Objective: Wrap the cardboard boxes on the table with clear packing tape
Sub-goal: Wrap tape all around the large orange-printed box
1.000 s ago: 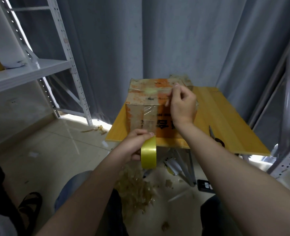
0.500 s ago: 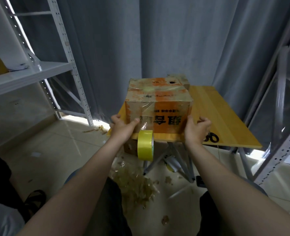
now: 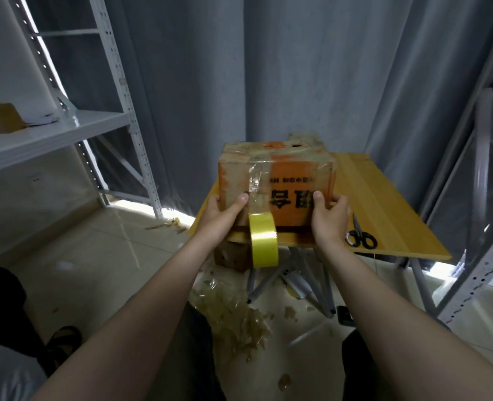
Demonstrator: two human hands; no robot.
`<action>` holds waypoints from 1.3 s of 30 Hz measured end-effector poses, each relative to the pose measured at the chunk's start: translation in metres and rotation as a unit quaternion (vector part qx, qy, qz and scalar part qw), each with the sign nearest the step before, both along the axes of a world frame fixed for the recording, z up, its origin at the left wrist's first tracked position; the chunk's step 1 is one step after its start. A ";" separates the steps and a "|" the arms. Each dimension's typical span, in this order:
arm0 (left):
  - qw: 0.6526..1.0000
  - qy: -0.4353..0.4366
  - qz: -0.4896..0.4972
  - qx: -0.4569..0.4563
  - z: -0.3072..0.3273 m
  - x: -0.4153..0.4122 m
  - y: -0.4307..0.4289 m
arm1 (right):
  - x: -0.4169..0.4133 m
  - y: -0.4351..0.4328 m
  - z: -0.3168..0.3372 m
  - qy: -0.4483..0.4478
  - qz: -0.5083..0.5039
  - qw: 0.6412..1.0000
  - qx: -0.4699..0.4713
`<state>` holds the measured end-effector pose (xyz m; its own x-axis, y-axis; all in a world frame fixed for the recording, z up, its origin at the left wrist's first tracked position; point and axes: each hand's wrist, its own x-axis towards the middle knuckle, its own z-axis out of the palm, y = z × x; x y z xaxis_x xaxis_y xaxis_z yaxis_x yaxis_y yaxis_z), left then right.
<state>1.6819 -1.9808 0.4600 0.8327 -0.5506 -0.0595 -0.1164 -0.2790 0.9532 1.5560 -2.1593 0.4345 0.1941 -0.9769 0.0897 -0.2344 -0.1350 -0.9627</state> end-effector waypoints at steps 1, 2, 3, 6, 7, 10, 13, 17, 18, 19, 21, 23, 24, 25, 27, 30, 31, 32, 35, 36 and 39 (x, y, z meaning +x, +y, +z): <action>1.000 -0.011 -0.003 -0.008 0.008 -0.002 0.002 | 0.000 0.001 0.008 -0.006 -0.009 1.000 0.006; 1.000 -0.019 -0.008 -0.018 0.016 -0.004 0.003 | -0.001 0.002 0.017 -0.011 -0.016 1.000 0.012; 0.999 -0.026 -0.016 -0.024 0.022 -0.005 0.003 | -0.002 0.002 0.025 -0.016 -0.023 0.999 0.017; 0.998 -0.049 -0.021 -0.023 0.044 -0.008 0.004 | -0.007 0.002 0.048 -0.025 -0.038 0.999 0.013; 0.998 -0.057 -0.020 -0.021 0.051 -0.009 0.003 | -0.008 0.002 0.055 -0.028 -0.042 0.999 0.008; 0.997 -0.072 -0.030 -0.030 0.065 -0.009 -0.001 | -0.009 0.001 0.071 -0.041 -0.050 0.998 -0.002; 0.995 -0.084 -0.028 -0.043 0.080 -0.011 -0.006 | -0.007 0.000 0.089 -0.061 -0.056 0.996 -0.018; 0.992 -0.105 0.005 -0.066 0.095 -0.007 -0.014 | -0.001 -0.005 0.111 -0.119 -0.060 0.990 -0.047; 0.992 -0.114 0.012 -0.056 0.099 -0.005 -0.016 | 0.000 -0.006 0.116 -0.128 -0.061 0.988 -0.054; 0.991 -0.126 0.014 -0.031 0.103 -0.004 -0.018 | 0.001 -0.007 0.119 -0.132 -0.061 0.988 -0.057; 0.987 -0.155 0.012 0.033 0.112 -0.005 -0.024 | 0.004 -0.009 0.127 -0.134 -0.056 0.988 -0.057; 0.982 -0.170 0.007 0.080 0.119 -0.006 -0.030 | 0.009 -0.013 0.133 -0.134 -0.046 0.988 -0.056; 0.980 -0.181 0.005 0.086 0.122 -0.005 -0.033 | 0.011 -0.014 0.136 -0.134 -0.037 0.989 -0.056; 0.978 -0.190 0.002 0.091 0.125 -0.004 -0.035 | 0.013 -0.017 0.137 -0.138 -0.027 0.988 -0.059; 0.972 -0.210 -0.011 0.108 0.129 0.000 -0.040 | 0.018 -0.022 0.139 -0.148 -0.014 0.987 -0.069; 0.967 -0.213 -0.029 0.134 0.137 0.003 -0.051 | 0.024 -0.029 0.142 -0.111 -0.010 0.991 -0.072; 0.966 -0.213 -0.034 0.139 0.139 0.005 -0.055 | 0.026 -0.031 0.143 -0.080 -0.002 0.995 -0.067; 0.965 -0.215 -0.038 0.144 0.142 0.007 -0.059 | 0.028 -0.032 0.144 -0.043 0.012 0.997 -0.065; 0.963 -0.202 -0.046 0.170 0.149 0.018 -0.070 | 0.036 -0.029 0.149 0.008 0.067 0.991 -0.116; 0.963 -0.200 -0.045 0.174 0.149 0.023 -0.074 | 0.038 -0.024 0.152 -0.007 0.086 0.986 -0.143; 0.965 -0.209 -0.032 0.153 0.145 0.035 -0.084 | 0.043 -0.011 0.158 -0.105 0.194 0.956 -0.196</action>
